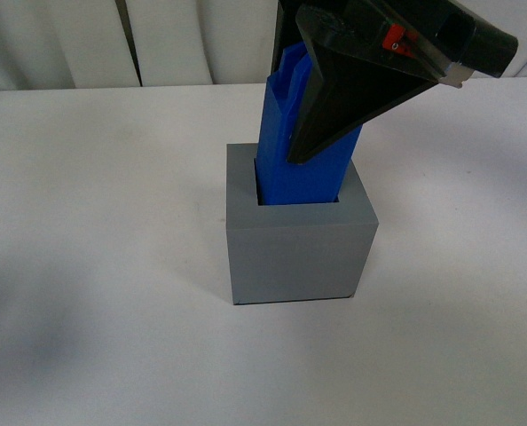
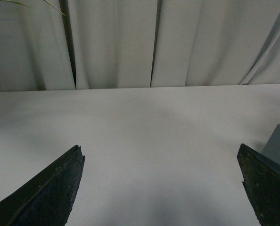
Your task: Insert blue part into gray base
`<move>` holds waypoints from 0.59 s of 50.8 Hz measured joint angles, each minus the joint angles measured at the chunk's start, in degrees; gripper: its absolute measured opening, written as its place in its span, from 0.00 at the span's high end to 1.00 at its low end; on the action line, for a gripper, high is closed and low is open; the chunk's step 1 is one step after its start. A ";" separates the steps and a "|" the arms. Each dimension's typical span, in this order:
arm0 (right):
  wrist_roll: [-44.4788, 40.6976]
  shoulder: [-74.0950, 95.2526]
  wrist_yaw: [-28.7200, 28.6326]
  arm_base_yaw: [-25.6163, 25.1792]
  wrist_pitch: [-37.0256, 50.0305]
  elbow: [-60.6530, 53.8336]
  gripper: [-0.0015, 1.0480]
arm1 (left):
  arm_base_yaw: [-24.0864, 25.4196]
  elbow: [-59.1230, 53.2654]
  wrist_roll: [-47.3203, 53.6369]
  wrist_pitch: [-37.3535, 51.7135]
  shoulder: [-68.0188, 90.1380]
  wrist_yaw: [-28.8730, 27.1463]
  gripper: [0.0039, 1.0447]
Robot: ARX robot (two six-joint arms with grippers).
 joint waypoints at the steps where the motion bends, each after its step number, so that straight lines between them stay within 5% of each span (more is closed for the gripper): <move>1: 0.11 0.00 0.00 0.00 0.20 -0.11 0.55 | 0.00 0.00 0.00 0.00 0.00 0.00 0.06; 19: 2.21 -0.33 -4.42 -0.22 1.42 -0.50 0.06 | 0.00 0.00 0.00 0.00 0.00 0.00 0.06; 30: 2.27 -4.57 -6.21 -1.25 5.64 -4.55 0.07 | 0.00 0.00 0.00 0.00 0.00 0.00 0.06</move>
